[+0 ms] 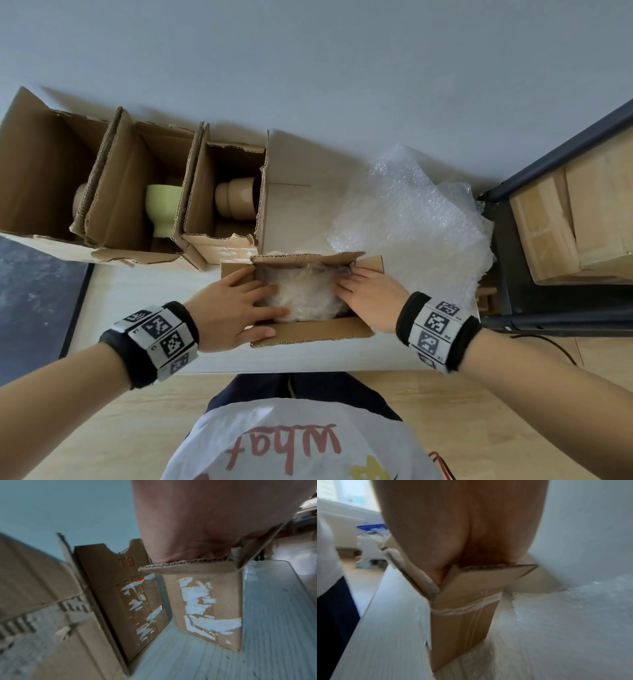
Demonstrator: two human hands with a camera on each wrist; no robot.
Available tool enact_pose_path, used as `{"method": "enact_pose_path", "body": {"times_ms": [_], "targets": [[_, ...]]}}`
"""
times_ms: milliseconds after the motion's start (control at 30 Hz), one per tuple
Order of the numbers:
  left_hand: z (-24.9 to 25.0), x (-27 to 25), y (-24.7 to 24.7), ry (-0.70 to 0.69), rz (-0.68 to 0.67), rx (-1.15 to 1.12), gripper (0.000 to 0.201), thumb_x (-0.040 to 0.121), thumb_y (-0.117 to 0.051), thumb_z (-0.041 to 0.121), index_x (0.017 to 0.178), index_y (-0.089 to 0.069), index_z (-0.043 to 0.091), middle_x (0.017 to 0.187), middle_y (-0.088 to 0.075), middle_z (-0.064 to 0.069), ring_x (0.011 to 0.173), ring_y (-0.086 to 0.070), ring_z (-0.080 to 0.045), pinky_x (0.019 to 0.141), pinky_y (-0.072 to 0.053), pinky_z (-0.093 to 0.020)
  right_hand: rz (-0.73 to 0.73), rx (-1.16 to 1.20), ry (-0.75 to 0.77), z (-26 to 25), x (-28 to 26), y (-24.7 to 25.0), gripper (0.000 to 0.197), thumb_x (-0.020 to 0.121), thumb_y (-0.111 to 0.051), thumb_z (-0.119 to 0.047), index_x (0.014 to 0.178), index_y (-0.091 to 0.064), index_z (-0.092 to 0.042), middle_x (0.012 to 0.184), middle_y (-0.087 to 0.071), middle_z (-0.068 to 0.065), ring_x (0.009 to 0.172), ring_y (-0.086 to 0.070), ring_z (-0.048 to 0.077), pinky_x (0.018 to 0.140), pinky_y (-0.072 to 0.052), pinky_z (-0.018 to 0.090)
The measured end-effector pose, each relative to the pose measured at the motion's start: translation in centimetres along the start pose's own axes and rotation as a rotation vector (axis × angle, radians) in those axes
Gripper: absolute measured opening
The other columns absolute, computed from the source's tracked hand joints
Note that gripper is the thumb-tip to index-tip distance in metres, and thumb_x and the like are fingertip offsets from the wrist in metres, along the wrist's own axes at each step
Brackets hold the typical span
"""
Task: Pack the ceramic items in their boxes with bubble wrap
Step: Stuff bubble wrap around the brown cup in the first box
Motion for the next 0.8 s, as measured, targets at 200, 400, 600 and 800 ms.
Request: {"method": "enact_pose_path", "body": {"times_ms": [200,400,600,800], "targets": [[-0.1,-0.6,-0.5,0.01,-0.021,-0.115,0.058,0.094,-0.006,0.058,0.137,-0.042,0.041,0.138,-0.05,-0.002,0.131,-0.043,-0.022,0.117,-0.004,-0.041,0.059,0.184,0.094,0.3,-1.9,0.4,0.07,0.092,-0.047,-0.001,0.148,-0.022,-0.035,0.154,-0.028,0.005,0.14,-0.027,0.022,0.115,-0.021,0.035],[0.3,-0.2,-0.2,0.027,-0.017,-0.029,0.05,0.095,-0.023,0.052,0.111,-0.068,0.038,0.113,-0.068,0.002,0.106,-0.064,-0.017,0.106,-0.034,-0.052,-0.017,-0.003,0.18,-0.7,-1.4,-0.6,0.057,0.097,-0.04,-0.018,0.148,-0.02,-0.034,0.156,-0.024,0.005,0.142,-0.025,0.024,0.118,-0.012,0.038],[0.0,0.0,-2.0,0.03,-0.042,-0.062,0.063,0.093,0.0,0.056,0.136,-0.045,0.043,0.144,-0.046,0.0,0.137,-0.036,-0.021,0.116,0.006,-0.048,-0.073,0.013,0.176,-0.7,-0.9,-0.9,0.056,0.097,-0.04,-0.022,0.148,-0.021,-0.035,0.157,-0.022,0.003,0.144,-0.021,0.021,0.119,-0.003,0.037],[-0.8,-1.9,-0.4,0.087,0.103,-0.154,0.052,0.098,-0.023,0.048,0.119,-0.063,0.023,0.124,-0.063,-0.007,0.123,-0.053,-0.027,0.115,-0.022,-0.045,0.198,0.377,0.043,0.9,-3.1,1.5,0.047,0.09,-0.043,-0.005,0.131,-0.054,-0.024,0.139,-0.049,-0.003,0.123,-0.047,0.02,0.101,-0.039,0.032]]}}
Point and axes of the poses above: each hand's wrist, its own x-axis towards the middle knuckle, its own y-axis out of the back of the hand, z = x × y, the point moved 6 cm from there along x, towards the middle knuckle
